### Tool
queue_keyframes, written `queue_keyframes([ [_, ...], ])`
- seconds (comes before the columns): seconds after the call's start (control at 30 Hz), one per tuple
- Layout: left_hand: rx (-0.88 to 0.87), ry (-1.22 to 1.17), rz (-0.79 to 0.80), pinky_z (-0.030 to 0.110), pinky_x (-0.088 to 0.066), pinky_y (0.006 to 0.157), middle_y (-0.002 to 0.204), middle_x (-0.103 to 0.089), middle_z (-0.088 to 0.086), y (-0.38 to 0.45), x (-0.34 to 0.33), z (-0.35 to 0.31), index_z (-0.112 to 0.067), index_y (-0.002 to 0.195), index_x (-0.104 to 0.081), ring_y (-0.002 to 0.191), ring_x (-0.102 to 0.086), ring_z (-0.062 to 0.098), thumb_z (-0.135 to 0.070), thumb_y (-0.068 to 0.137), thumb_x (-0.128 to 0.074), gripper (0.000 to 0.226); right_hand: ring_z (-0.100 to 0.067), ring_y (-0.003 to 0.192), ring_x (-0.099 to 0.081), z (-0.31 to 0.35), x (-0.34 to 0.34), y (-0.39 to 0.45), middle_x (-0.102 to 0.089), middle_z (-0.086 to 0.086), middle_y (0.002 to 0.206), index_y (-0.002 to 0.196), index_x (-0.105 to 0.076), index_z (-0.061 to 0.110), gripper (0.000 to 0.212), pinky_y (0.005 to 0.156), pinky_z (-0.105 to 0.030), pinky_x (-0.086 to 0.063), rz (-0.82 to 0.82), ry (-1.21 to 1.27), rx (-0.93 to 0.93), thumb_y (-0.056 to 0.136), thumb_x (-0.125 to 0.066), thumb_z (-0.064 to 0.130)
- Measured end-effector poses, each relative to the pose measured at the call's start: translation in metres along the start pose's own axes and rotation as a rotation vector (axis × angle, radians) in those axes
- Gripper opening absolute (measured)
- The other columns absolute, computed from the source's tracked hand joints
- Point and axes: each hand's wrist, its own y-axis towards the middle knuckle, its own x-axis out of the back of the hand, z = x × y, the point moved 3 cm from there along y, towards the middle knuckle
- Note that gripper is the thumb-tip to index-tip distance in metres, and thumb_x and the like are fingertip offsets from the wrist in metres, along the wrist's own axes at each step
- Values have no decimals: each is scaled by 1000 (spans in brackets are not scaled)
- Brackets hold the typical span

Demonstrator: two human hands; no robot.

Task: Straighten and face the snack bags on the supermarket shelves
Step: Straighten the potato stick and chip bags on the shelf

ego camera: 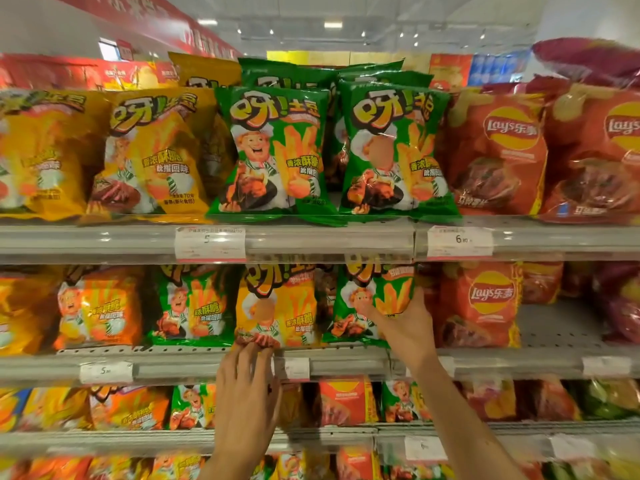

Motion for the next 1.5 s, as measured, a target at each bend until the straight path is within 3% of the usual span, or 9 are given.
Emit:
queue_keyframes([
  [0.13, -12, 26, -17, 51, -44, 100, 127, -57, 12, 0, -2, 0, -11, 123, -62, 122, -47, 37, -42, 88, -42, 50, -5, 95, -62, -4, -1, 11, -65, 13, 105, 109, -43, 35, 71, 79, -27, -47, 53, -9, 23, 61, -88, 63],
  [0.23, -9, 40, -4, 50, -42, 101, 126, -56, 12, 0, -4, 1, -11, 122, -60, 121, -48, 36, -41, 88, -42, 49, 11, 92, -60, -9, 1, 15, -65, 19, 107, 110, -42, 42, 70, 71, -11, -43, 99, 9, 50, 61, -88, 63],
  [0.5, 4, -37, -44, 47, -48, 95, 125, -50, 11, -2, -5, 3, -12, 123, -54, 116, -49, 34, -41, 88, -41, 47, 23, 98, -57, -25, -10, 12, -55, 33, 114, 134, -33, 44, 100, 78, -8, -44, 187, 38, 50, 52, -86, 69],
  [0.6, 7, -73, -83, 44, -46, 92, 122, -47, 8, -3, -3, 4, -14, 121, -53, 115, -48, 33, -39, 90, -42, 42, 6, 106, -61, -25, -17, 13, -61, 18, 124, 146, -33, 35, 122, 90, -24, -52, 210, 45, 42, 43, -87, 73],
  [0.7, 20, -78, -100, 43, -45, 92, 121, -48, 9, -3, -5, 7, -12, 120, -56, 114, -49, 32, -38, 91, -45, 41, -6, 116, -63, -23, -19, 14, -67, 20, 122, 136, -39, 38, 112, 105, -44, -51, 248, 81, 22, 43, -91, 72],
  [1.1, -2, -17, -39, 38, -45, 95, 122, -46, 4, -1, 0, 11, -15, 118, -55, 116, -46, 28, -34, 86, -64, 39, -18, 94, -62, -19, -13, -2, -59, 17, 99, 108, -44, 34, 81, 77, -37, -49, 65, -165, 42, 55, -72, 89],
  [1.2, -21, -75, -16, 37, -51, 89, 120, -46, 1, 0, 7, 16, -19, 117, -55, 113, -47, 24, -34, 84, -69, 39, -19, 110, -61, -18, -14, -10, -62, 12, 116, 117, -49, 38, 85, 93, -42, -51, 30, -147, 53, 56, -66, 95],
  [1.3, -59, -192, -19, 29, -46, 90, 119, -46, -4, 0, 11, 25, -21, 114, -55, 112, -47, 18, -35, 92, -61, 27, -27, 136, -48, -17, -20, -16, -56, -5, 142, 144, -46, 17, 112, 113, -52, -41, 18, -163, 38, 62, -64, 91],
  [1.5, -84, -458, -11, 32, -47, 90, 115, -48, -11, -2, 33, 68, -22, 113, -57, 110, -47, 11, -31, 97, -54, 19, -39, 141, -35, -2, -38, -54, -44, -22, 148, 148, -40, 3, 91, 117, -56, -31, -303, -290, 42, 80, -79, 50],
])
